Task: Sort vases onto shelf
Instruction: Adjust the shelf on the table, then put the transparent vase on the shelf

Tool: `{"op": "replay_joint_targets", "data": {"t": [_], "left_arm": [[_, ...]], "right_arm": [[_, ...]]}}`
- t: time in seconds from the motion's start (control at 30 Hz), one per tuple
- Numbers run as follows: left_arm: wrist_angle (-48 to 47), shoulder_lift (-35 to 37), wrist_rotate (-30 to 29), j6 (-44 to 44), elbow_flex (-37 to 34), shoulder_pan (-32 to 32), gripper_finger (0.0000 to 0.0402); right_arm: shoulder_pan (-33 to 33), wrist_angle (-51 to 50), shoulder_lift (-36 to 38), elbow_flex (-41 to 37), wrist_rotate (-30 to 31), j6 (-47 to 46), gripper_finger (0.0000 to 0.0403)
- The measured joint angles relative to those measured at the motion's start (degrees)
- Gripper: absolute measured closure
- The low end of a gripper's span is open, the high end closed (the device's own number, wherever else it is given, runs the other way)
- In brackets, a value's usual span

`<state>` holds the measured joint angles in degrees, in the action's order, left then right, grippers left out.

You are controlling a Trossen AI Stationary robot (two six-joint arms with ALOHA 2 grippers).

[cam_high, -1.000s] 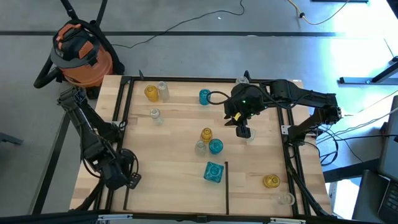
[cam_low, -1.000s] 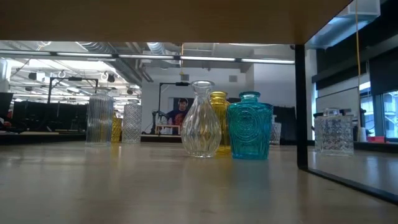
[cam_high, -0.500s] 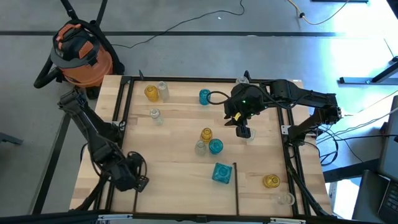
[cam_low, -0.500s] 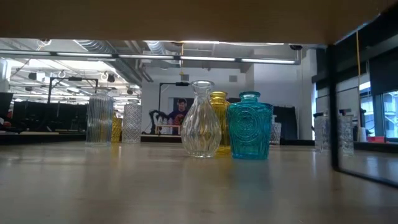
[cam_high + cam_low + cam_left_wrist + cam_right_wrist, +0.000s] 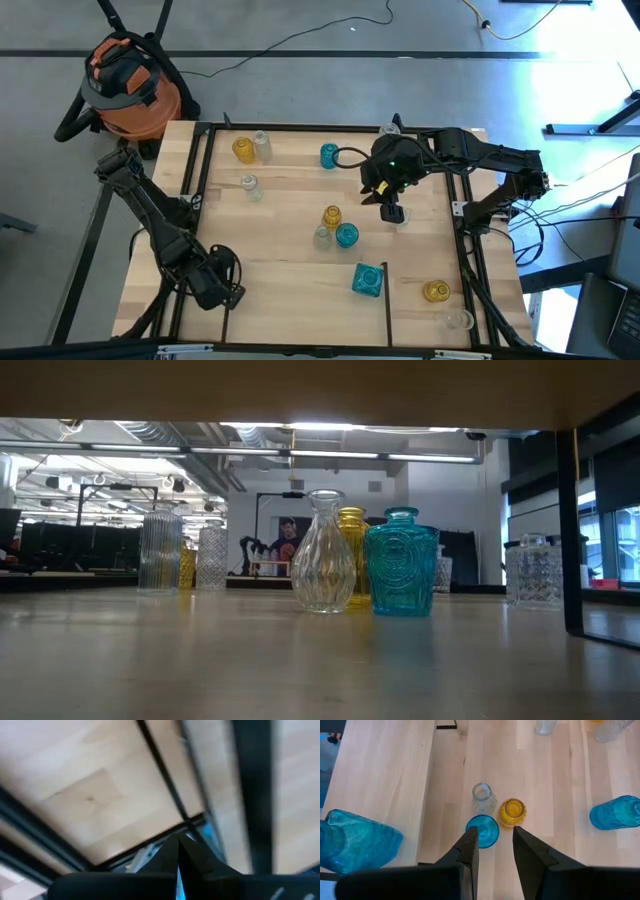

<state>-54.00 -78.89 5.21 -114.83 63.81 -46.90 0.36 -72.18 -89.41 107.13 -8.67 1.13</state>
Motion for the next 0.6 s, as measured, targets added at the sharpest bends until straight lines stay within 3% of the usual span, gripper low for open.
{"op": "replay_joint_targets", "data": {"t": [0.13,0.33,0.6], "left_arm": [[-5.9,1.7,-0.8,-0.1,0.0,-0.5,0.0401],[-16.4,9.4,-9.5,-0.3,0.0,0.0,0.0401],[-23.5,24.8,-39.5,8.9,0.0,5.7,0.0401]], "right_arm": [[0.0,0.0,0.0,0.0,0.0,0.0,0.0318],[0.0,-0.2,0.8,0.0,0.0,0.0,0.0318],[0.0,1.9,2.0,0.1,0.6,0.1,0.0318]]}}
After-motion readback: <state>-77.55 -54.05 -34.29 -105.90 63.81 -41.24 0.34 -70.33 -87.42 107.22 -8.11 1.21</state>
